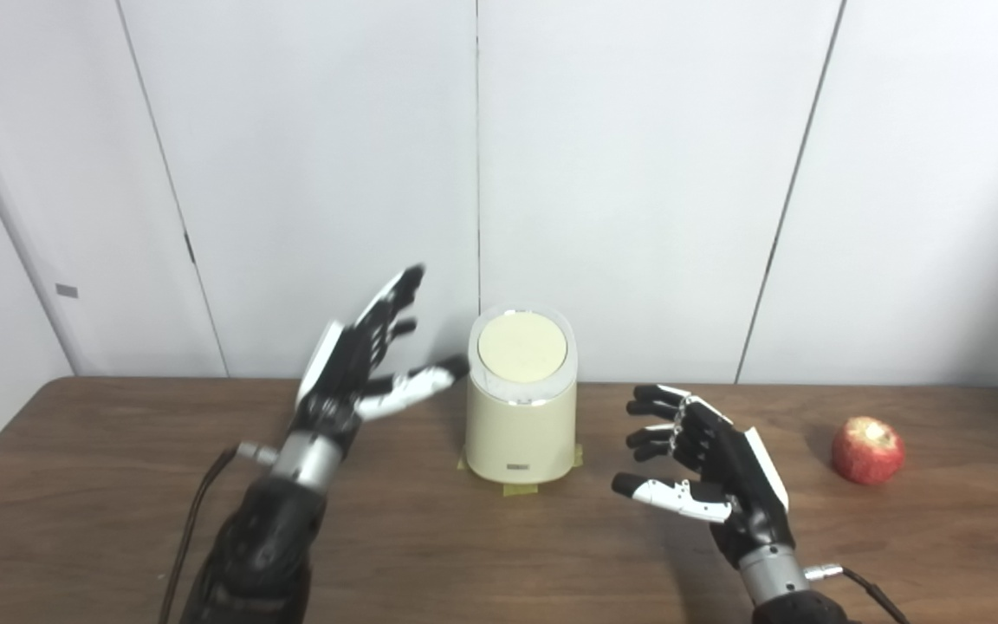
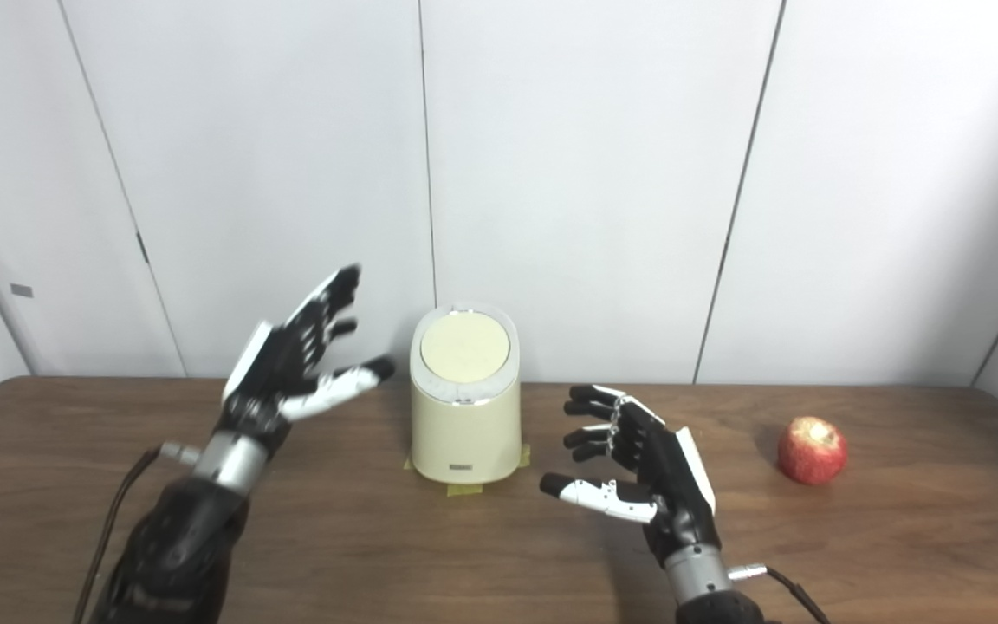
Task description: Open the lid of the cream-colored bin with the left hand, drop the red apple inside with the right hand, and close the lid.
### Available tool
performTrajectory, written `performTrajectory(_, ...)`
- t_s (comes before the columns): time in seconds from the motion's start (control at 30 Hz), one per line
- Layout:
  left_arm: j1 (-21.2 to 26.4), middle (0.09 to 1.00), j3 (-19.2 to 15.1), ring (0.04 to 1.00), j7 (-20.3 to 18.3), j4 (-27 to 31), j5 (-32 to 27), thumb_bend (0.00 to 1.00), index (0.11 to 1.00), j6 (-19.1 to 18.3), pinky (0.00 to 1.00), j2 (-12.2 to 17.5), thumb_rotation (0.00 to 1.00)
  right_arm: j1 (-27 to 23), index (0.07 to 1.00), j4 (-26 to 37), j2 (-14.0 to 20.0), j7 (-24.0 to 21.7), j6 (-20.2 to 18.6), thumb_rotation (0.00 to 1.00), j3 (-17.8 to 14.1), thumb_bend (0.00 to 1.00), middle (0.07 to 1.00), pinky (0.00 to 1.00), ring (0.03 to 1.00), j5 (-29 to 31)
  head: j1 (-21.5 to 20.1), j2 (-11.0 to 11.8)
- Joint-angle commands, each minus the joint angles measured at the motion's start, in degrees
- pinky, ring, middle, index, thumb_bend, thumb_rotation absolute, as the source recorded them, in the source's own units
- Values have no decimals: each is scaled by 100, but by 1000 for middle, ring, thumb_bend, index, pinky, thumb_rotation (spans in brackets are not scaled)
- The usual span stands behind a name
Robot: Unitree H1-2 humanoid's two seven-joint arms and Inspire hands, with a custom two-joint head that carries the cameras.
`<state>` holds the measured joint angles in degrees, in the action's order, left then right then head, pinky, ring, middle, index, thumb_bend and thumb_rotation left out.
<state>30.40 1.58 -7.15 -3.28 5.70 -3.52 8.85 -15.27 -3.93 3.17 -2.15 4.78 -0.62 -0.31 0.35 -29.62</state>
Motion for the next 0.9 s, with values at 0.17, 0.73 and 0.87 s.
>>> performTrajectory(0.17, 904, 1000, 139, 1000, 552, -616, 568, 902, 1000, 114, 945, -191, 324, -246, 692, 205, -12, 38, 155, 151, -11, 812, 697, 504, 567, -1, -34, -6)
performTrajectory(0.73, 1685, 1000, 899, 1000, 1405, -2207, 2080, 927, 1000, 408, 881, -72, 261, -295, 689, 251, -144, 136, 184, 134, -18, 804, 677, 506, 546, -38, -86, -18)
performTrajectory(0.87, 1734, 1000, 1000, 1000, 1422, -2382, 2229, 938, 1000, 393, 867, -24, 242, -315, 688, 273, -177, 191, 193, 133, -18, 797, 679, 492, 537, -73, -98, -21)
